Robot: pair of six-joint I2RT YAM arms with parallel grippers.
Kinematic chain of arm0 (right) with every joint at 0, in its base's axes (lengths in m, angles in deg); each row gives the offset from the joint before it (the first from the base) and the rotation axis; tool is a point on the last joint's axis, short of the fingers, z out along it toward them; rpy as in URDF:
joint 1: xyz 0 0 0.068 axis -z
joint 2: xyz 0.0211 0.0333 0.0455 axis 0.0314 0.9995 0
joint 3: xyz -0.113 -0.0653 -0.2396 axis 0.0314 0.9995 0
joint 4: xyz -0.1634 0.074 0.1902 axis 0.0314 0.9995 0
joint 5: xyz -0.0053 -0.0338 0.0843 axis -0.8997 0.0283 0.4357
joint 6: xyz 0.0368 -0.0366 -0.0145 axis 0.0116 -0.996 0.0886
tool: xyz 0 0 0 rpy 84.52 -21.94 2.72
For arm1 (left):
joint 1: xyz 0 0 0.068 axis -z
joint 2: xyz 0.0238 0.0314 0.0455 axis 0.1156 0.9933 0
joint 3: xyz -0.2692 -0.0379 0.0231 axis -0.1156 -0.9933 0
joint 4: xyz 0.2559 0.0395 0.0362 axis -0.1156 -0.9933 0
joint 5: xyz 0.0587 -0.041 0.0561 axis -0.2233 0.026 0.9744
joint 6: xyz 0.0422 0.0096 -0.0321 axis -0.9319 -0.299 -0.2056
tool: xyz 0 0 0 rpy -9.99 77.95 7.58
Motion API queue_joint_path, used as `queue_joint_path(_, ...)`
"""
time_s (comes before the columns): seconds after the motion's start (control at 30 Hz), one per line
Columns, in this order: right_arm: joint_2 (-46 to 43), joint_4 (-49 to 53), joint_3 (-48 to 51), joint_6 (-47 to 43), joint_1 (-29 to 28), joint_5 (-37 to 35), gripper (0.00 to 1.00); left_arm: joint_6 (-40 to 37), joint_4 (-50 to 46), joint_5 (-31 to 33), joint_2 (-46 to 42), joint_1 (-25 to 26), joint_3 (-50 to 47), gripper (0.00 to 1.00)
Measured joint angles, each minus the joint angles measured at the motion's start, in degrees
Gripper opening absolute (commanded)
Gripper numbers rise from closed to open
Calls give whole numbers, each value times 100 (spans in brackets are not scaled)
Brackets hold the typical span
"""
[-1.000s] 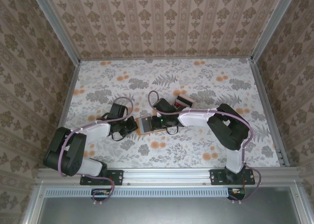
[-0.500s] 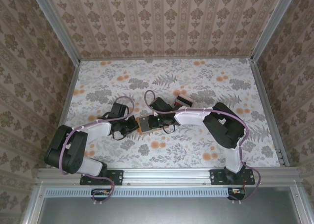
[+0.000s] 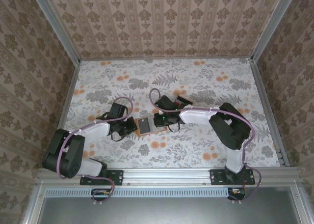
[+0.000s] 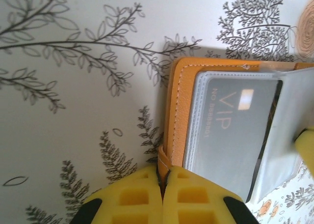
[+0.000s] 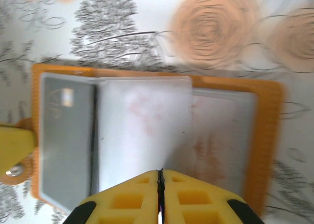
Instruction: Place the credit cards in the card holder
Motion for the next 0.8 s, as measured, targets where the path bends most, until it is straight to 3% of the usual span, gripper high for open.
queue_joint_path(0.17,-129,11,52,-44,70,-39,11,-50,-234,11,-146,-2,24,6)
queue_joint_path(0.3,-260,85,55,-70,70,-44,11,-223,-717,118,-442,-2,275,27)
queue_joint_path(0.43,-595,170,127,-83,70,-37,12,-365,-1141,273,-820,-90,697,34)
queue_joint_path(0.67,-1045,249,369,-81,17,291,12,-669,-1403,426,-835,-426,1220,33)
queue_joint_path(0.8,-1051,234,732,-31,-212,487,12,-944,-1473,448,-170,-518,1685,28)
